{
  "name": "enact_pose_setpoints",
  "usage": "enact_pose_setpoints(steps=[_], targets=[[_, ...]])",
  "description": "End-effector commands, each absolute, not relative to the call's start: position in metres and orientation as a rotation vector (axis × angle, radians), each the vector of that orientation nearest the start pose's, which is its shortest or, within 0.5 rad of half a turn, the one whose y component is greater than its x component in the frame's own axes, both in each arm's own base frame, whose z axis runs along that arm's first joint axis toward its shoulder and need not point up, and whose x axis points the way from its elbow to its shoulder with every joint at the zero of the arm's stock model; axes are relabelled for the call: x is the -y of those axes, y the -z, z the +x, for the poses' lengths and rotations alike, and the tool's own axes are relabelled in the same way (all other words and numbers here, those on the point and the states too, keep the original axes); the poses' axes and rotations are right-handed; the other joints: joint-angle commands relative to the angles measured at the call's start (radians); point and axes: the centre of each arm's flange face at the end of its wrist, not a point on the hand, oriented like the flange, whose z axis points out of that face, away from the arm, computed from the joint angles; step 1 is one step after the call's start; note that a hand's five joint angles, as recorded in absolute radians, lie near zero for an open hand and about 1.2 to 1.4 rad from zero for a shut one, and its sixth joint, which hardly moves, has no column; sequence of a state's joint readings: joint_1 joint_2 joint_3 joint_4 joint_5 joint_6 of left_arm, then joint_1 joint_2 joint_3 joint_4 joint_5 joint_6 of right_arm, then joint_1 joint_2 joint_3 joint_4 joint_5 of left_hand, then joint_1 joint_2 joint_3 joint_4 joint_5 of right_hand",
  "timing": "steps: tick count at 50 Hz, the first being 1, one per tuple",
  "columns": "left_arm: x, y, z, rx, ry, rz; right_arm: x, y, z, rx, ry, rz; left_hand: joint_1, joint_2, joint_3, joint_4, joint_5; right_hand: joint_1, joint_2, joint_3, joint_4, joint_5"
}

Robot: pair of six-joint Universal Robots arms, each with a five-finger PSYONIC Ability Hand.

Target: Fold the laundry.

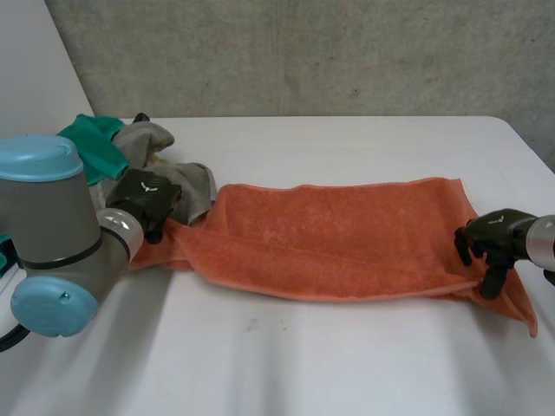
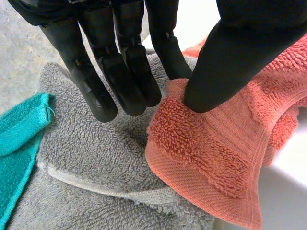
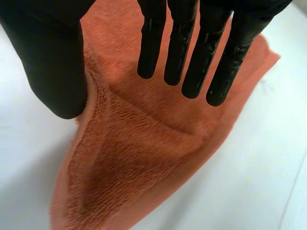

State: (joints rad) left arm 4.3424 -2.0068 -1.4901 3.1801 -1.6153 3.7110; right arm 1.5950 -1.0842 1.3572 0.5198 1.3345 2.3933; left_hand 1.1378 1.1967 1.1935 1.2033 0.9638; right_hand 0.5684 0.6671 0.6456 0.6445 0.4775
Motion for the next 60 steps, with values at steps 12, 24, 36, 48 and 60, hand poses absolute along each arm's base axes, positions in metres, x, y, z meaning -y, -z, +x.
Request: enact_pose_setpoints(steps=[12, 24, 36, 48, 60], targets=[[0.305, -0.185, -0.255, -2.166, 1.751, 1.070, 0.330, -0.185, 0.152, -2.677, 1.215, -1.375, 0.258, 0.200, 0.203, 0.193, 0.258, 0.828, 0.729, 0.751, 0.752, 0.744], [0.387, -0.322, -0.285, -1.525, 2.402, 0.718, 0.433, -0.330, 0.179, -1.901, 2.851, -1.226, 0.258, 0.200, 0.203, 0.193, 0.258, 0.828, 0.729, 0.751, 0.752, 0.744], [0.371, -0.411, -0.277, -1.091, 2.667, 0.451, 0.413, -0.409, 0.203, -1.306, 3.293, -0.949, 0.258, 0.200, 0.203, 0.193, 0.258, 0.828, 0.729, 0.751, 0.752, 0.744], [0.380, -0.294, -0.276, -1.503, 2.445, 0.658, 0.421, -0.291, 0.207, -1.805, 2.849, -1.169, 0.258, 0.200, 0.203, 0.193, 0.258, 0.828, 0.729, 0.751, 0.752, 0.744], [0.350, -0.177, -0.274, -1.914, 2.087, 0.934, 0.394, -0.185, 0.199, -2.266, 2.252, -1.328, 0.258, 0.200, 0.203, 0.193, 0.258, 0.828, 0.729, 0.751, 0.752, 0.744]])
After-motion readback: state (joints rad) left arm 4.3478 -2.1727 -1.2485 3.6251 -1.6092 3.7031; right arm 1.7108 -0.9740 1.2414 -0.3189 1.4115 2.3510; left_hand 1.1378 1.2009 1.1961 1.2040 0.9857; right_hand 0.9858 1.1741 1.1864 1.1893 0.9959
